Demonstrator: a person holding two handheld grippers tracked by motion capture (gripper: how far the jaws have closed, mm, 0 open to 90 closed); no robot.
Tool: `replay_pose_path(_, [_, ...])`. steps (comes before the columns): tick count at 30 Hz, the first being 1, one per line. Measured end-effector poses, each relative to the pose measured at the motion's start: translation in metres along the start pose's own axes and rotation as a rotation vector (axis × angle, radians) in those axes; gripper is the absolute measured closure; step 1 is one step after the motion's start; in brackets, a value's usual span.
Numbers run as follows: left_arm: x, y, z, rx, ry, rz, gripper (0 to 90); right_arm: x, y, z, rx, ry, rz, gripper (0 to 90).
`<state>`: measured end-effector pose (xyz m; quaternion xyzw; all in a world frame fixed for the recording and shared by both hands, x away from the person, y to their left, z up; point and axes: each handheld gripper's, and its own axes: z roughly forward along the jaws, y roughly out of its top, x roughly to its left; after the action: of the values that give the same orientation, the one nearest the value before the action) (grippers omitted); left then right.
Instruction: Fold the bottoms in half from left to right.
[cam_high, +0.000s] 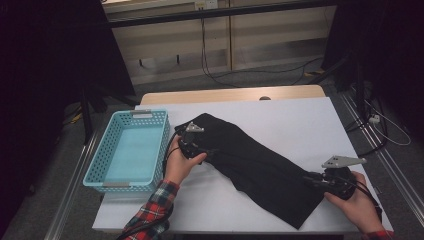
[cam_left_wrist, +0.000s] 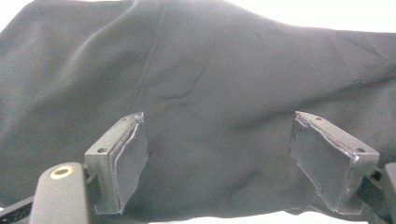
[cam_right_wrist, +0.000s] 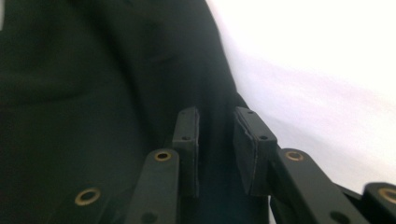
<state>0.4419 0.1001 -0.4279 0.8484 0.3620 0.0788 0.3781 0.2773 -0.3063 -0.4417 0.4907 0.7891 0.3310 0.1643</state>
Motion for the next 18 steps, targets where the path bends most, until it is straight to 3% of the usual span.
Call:
replay_pose_path(2, [0.0,0.0,0.0,0.0,0.0,0.001,19.9,-0.003,0.0,0.001,0.007,-0.008,0.003,75.7])
replay_pose_path(3, [0.0,0.0,0.0,0.0,0.0,0.002,19.8,-0.005,0.0,-0.003,0.007,-0.05,-0.001,82.6])
replay_pose_path(4, [0.0,0.0,-0.001,0.0,0.001,0.007,19.8,-0.007,0.0,-0.006,0.005,-0.067,-0.012,83.8])
replay_pose_path(8, [0.002,0.0,-0.001,-0.002,0.004,-0.003,19.8,-0.014,-0.003,-0.015,-0.033,-0.078,0.019,70.9])
replay_pose_path(12, [0.001,0.001,-0.001,0.0,0.002,-0.002,19.7,-0.011,-0.001,-0.01,-0.052,-0.026,0.04,59.1])
replay_pose_path(15, [0.002,0.002,-0.002,-0.008,0.006,-0.003,19.7,-0.007,0.004,-0.003,-0.052,-0.003,0.031,57.4])
replay_pose_path(18, [0.003,0.001,-0.002,-0.001,0.006,0.005,19.7,-0.007,0.005,0.005,-0.009,-0.029,0.005,57.7])
